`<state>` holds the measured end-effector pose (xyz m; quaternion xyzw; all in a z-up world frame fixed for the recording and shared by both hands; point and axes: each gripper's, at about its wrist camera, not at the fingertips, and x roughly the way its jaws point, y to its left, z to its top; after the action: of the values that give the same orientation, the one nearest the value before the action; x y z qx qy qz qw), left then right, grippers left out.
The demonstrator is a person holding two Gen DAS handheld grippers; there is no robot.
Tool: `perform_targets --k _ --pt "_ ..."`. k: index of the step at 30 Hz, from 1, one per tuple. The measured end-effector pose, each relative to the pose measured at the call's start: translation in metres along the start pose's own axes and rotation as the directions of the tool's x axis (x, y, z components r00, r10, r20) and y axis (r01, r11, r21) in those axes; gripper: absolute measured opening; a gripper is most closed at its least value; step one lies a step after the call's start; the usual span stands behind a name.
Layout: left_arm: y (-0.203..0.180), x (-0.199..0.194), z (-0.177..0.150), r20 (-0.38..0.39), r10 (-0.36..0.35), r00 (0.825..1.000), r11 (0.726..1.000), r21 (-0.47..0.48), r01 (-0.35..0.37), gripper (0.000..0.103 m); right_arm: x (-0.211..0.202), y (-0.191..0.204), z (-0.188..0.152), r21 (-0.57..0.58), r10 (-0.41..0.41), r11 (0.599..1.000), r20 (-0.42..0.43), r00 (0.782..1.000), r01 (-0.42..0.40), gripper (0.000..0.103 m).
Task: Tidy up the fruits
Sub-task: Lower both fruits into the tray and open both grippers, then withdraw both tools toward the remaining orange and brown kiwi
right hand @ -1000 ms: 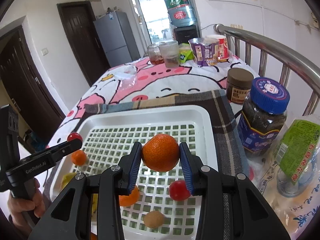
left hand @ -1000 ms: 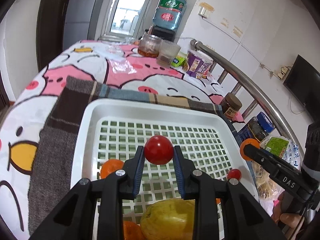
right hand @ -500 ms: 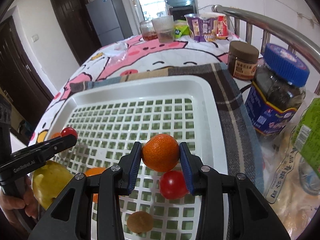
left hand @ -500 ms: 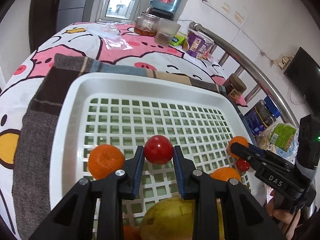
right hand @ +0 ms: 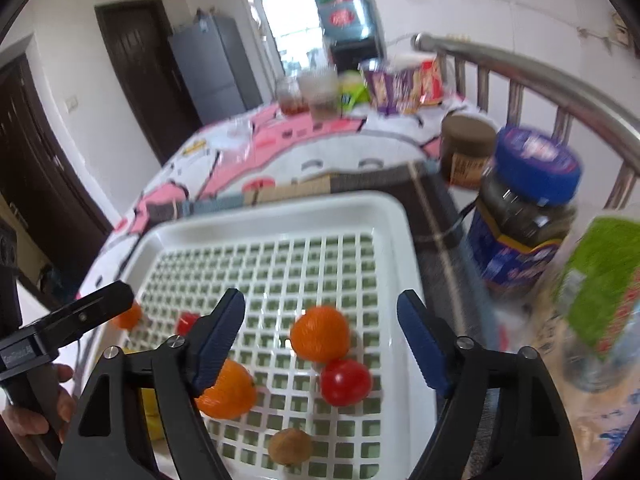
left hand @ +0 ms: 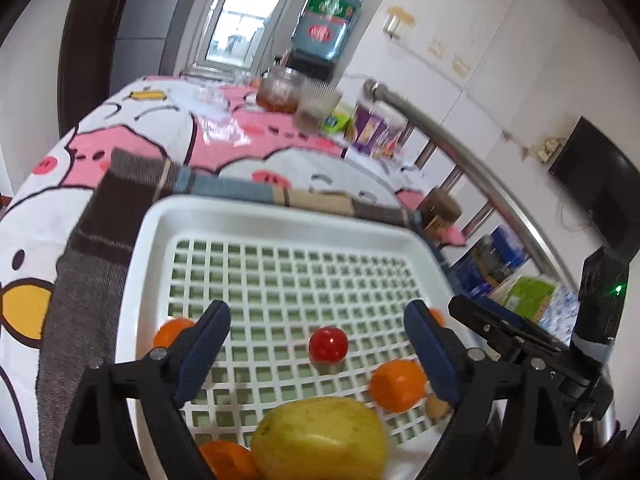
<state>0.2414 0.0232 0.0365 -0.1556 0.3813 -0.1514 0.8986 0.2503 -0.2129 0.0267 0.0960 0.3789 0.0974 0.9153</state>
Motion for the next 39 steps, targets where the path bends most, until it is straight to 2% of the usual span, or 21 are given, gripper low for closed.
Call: perform_targets --k 4,8,10,15,17,22,29,35,39 --pt "-0.012 -0.026 0.006 0.081 0.002 0.997 1.0 0.015 -0.003 0.095 -0.021 -0.002 0.009 0.032 0.003 0.999 0.06 0.998 -0.005 0.083" --pt "-0.026 -0.052 0.01 0.162 0.024 0.986 0.998 0.059 -0.034 0.097 -0.042 0.0 0.016 0.046 0.01 0.999 0.117 0.993 -0.016 0.083" --pt "-0.034 -0.067 0.012 0.196 0.012 0.981 0.997 0.074 -0.027 0.098 -0.05 0.001 0.018 0.048 0.016 0.999 0.139 0.99 -0.023 0.084" --pt "-0.054 -0.105 0.01 0.276 -0.026 0.961 0.995 0.101 -0.002 0.102 -0.084 0.013 0.018 0.045 0.065 0.996 0.201 0.978 -0.075 0.084" --pt "-0.06 -0.116 0.005 0.295 -0.027 0.955 0.993 0.119 -0.008 0.103 -0.101 0.019 0.012 0.041 0.102 0.993 0.223 0.969 -0.114 0.088" --pt "-0.069 -0.131 -0.005 0.281 -0.022 0.96 0.992 0.126 -0.014 0.103 -0.127 0.031 -0.001 -0.008 0.128 0.992 0.211 0.969 -0.129 0.09" --pt "-0.066 -0.151 -0.037 0.277 0.001 0.961 0.993 0.109 -0.033 0.103 -0.174 0.033 -0.037 -0.035 0.113 0.994 0.284 0.952 -0.107 0.093" --pt "-0.048 -0.154 -0.071 0.243 0.034 0.969 0.996 0.071 -0.053 0.103 -0.188 0.041 -0.071 -0.064 0.119 0.992 0.295 0.948 -0.104 0.094" --pt "-0.038 -0.153 -0.092 0.215 0.064 0.975 0.995 0.065 -0.08 0.103 -0.188 0.052 -0.091 -0.095 0.117 0.991 0.272 0.955 -0.094 0.094"
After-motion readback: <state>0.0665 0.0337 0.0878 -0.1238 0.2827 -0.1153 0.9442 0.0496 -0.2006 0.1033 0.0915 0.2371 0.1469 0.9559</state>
